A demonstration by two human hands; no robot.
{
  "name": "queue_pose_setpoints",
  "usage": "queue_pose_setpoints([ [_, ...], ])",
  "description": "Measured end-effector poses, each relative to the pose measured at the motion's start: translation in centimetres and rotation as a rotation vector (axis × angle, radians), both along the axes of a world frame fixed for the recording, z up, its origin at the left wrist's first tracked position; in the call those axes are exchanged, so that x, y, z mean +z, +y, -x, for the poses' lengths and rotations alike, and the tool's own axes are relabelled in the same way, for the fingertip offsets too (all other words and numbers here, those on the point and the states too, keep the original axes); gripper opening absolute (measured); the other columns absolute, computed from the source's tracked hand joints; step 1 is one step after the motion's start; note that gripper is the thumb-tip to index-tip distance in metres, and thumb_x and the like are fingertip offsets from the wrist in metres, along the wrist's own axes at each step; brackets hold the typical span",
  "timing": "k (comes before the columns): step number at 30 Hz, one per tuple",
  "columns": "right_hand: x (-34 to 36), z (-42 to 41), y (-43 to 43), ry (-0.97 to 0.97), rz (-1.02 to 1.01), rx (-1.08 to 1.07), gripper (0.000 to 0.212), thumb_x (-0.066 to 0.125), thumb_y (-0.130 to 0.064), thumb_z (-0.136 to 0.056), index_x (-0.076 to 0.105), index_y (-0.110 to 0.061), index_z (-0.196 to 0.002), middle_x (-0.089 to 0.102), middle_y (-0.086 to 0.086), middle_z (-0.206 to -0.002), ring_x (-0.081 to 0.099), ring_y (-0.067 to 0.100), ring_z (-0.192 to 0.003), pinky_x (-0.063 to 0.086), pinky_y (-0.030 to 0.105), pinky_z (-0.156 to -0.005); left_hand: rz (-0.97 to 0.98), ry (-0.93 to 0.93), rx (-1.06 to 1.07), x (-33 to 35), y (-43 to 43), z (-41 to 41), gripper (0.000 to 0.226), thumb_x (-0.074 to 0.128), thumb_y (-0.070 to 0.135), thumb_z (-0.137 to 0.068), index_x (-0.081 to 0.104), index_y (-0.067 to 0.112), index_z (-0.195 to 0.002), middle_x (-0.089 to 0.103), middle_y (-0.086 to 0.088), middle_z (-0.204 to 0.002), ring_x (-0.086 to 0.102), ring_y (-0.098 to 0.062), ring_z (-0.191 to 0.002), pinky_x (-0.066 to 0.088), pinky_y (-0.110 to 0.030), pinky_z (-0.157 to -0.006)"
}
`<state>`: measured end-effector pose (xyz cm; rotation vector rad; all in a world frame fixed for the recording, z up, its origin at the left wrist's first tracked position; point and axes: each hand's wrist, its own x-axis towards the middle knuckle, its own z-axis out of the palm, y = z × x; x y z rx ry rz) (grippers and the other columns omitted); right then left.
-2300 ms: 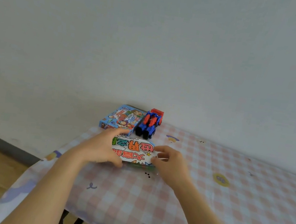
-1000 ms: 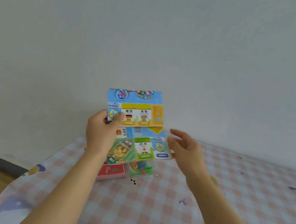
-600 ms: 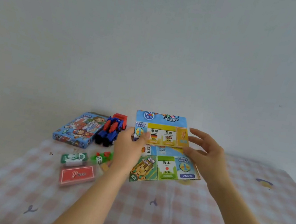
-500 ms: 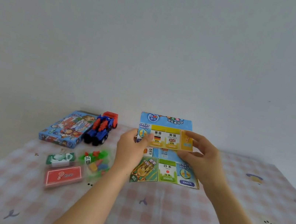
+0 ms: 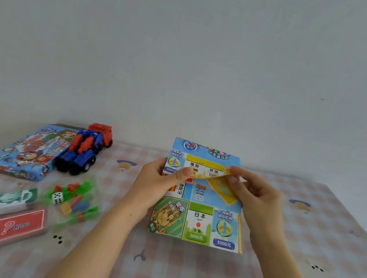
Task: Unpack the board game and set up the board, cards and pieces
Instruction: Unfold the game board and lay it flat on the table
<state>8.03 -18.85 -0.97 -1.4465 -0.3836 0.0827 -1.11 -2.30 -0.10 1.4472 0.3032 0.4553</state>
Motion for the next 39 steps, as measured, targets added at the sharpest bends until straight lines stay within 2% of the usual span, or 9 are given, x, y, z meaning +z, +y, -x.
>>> queue_pose_setpoints([
  [2,0.3,0.0,-0.2,-0.026,-0.003,-0.03,0.006,0.068,-0.015,-0.084,0.073,-0.017,-0.085,0.07,0.014,-0.069,0.065,0.02,-0.06,0.049,0.026,-0.048,-0.011,0.004,-0.05,0.3,0.0,0.1,0.035,0.071,0.032,-0.067,0.068,0.015,-0.097,0.076,0.001,-0.082,0.073,-0.014,-0.073,0.053,-0.02,-0.055],
  [6,0.3,-0.9,-1.0,-0.024,-0.041,-0.167,0.015,0.069,-0.018,-0.084,0.071,-0.015,-0.07,0.051,-0.001,-0.046,0.041,0.012,-0.044,0.037,0.022,-0.042,-0.017,0.046,-0.147,0.0,0.0,0.3,0.039,0.073,0.029,-0.067,0.066,0.012,-0.102,0.075,-0.007,-0.09,0.073,-0.023,-0.079,0.057,-0.028,-0.061],
  [10,0.3,-1.3,-1.7,0.106,-0.134,-0.23,0.024,0.068,-0.025,-0.085,0.065,-0.012,-0.066,0.046,-0.003,-0.045,0.035,0.011,-0.041,0.033,0.02,-0.042,-0.041,0.054,-0.22,-0.1,0.5,0.8,0.028,0.072,0.02,-0.075,0.068,0.016,-0.103,0.074,-0.009,-0.094,0.072,-0.025,-0.08,0.058,-0.029,-0.065],
  [15,0.3,-1.6,-2.4,0.228,-0.212,-0.264,0.032,0.064,-0.025,-0.089,0.053,-0.012,-0.062,0.042,-0.004,-0.042,0.03,0.009,-0.037,0.029,0.02,-0.043,-0.019,0.047,-0.318,-0.1,0.7,1.4,0.032,0.071,0.017,-0.074,0.068,0.014,-0.105,0.073,-0.015,-0.098,0.071,-0.031,-0.082,0.059,-0.037,-0.071],
  [21,0.0,-1.5,-2.4,0.276,-0.112,-0.187,0.02,0.066,-0.024,-0.087,0.065,-0.011,-0.072,0.042,-0.004,-0.04,0.03,0.008,-0.035,0.027,0.022,-0.04,-0.004,-0.006,-0.192,-0.8,0.7,1.0,0.033,0.07,0.019,-0.075,0.066,0.013,-0.107,0.073,-0.015,-0.098,0.07,-0.032,-0.085,0.058,-0.036,-0.071],
  [27,-0.6,-0.9,-1.4,0.263,0.211,-0.029,0.027,0.064,-0.035,-0.088,0.07,-0.01,-0.081,0.051,0.0,-0.049,0.032,0.012,-0.039,0.029,0.023,-0.043,-0.009,-0.045,-0.09,-1.1,0.7,0.5,0.036,0.07,0.022,-0.073,0.063,0.015,-0.108,0.073,-0.011,-0.097,0.072,-0.028,-0.083,0.057,-0.036,-0.067],
  [32,-0.4,-0.6,-1.3,0.245,0.285,0.056,0.029,0.061,-0.038,-0.089,0.073,-0.015,-0.076,0.058,0.003,-0.055,0.035,0.012,-0.039,0.031,0.021,-0.04,0.053,-0.092,-0.098,-1.1,0.6,0.3,0.056,0.069,0.01,-0.078,0.05,0.026,-0.129,0.071,-0.008,-0.106,0.07,-0.031,-0.092,0.057,-0.044,-0.077],
  [35,-0.2,-0.4,-1.1,0.342,0.156,0.164,0.031,0.058,-0.03,-0.091,0.074,-0.014,-0.069,0.064,0.002,-0.06,0.039,0.013,-0.047,0.034,0.021,-0.041,0.084,-0.105,-0.066,-1.1,0.7,0.1,0.068,0.067,0.004,-0.081,0.04,0.033,-0.136,0.071,-0.005,-0.107,0.07,-0.029,-0.092,0.058,-0.042,-0.074],
  [39,-0.1,-0.9,-1.2,0.514,-0.158,0.269,0.03,0.052,-0.031,-0.094,0.068,-0.009,-0.107,0.072,0.009,-0.091,0.064,0.019,-0.067,0.054,0.025,-0.054,-0.006,-0.043,-0.065,-1.4,0.2,0.1,0.067,0.068,0.002,-0.081,0.044,0.033,-0.135,0.072,-0.008,-0.103,0.072,-0.024,-0.088,0.059,-0.037,-0.069],
])
